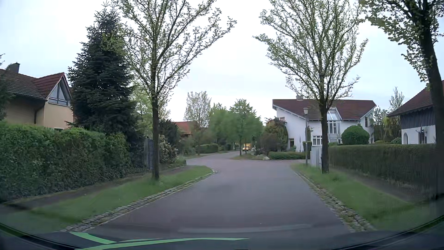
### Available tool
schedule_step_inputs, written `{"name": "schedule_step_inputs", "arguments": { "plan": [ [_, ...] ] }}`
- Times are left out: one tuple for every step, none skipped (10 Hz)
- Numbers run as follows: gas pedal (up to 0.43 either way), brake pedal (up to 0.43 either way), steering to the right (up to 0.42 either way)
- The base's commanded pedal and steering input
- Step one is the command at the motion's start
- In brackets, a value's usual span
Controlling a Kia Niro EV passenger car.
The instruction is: Follow the waypoints while adhering to traffic rules and regulations
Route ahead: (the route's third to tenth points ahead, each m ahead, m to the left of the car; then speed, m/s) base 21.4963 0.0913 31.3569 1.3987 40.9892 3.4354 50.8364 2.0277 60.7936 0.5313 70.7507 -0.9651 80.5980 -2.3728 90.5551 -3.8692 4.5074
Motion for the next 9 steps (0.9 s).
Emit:
{"name": "schedule_step_inputs", "arguments": {
  "plan": [
    [0.087,0.000,0.149],
    [0.087,0.000,0.149],
    [0.087,0.000,0.149],
    [0.087,0.000,0.149],
    [0.087,0.000,0.147],
    [0.087,0.000,0.143],
    [0.079,0.000,0.135],
    [0.067,0.000,0.126],
    [0.059,0.000,0.117]
  ]
}}
